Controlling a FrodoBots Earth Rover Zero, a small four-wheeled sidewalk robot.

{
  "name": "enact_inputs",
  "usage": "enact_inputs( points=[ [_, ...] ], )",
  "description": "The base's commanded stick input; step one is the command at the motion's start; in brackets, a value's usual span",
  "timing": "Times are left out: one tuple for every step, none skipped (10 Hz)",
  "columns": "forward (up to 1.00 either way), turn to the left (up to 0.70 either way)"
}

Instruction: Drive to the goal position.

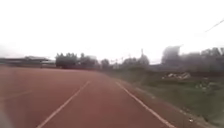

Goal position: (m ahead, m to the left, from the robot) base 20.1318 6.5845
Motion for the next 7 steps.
enact_inputs(
  points=[
    [0.7, 0.0],
    [0.7, 0.0],
    [0.7, 0.0],
    [0.7, 0.0],
    [0.7, 0.0],
    [0.7, 0.0],
    [0.7, 0.0]
  ],
)
